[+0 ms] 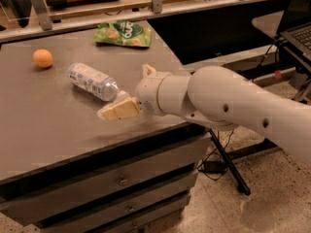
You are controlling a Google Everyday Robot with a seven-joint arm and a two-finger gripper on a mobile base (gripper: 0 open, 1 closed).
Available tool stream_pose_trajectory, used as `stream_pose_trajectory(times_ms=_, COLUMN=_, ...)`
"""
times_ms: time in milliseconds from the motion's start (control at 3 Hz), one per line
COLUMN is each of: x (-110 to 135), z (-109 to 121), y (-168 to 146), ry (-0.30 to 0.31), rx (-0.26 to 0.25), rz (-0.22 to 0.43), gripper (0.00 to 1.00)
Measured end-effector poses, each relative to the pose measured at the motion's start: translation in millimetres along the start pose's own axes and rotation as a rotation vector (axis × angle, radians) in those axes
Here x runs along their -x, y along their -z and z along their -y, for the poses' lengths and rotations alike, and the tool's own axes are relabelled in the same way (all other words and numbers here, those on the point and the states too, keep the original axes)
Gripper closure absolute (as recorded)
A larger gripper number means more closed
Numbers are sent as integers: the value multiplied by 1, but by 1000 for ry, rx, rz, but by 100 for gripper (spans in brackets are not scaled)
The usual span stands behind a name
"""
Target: Move blue plastic bottle near green rice chip bag
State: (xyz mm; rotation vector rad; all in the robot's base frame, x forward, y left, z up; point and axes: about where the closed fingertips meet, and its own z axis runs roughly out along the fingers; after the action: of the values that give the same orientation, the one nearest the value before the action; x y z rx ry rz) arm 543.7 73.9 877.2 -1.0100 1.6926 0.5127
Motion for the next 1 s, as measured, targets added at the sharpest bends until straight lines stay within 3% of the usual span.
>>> stream_pose_trajectory(times_ms=667, x=2, z=-7, y=-58, ry=0, rx=83, rz=74, gripper=0)
stream_pose_trajectory(times_ms=1000, x=2, z=-8, y=-68, ry=4, rx=104, rz=89, gripper=18)
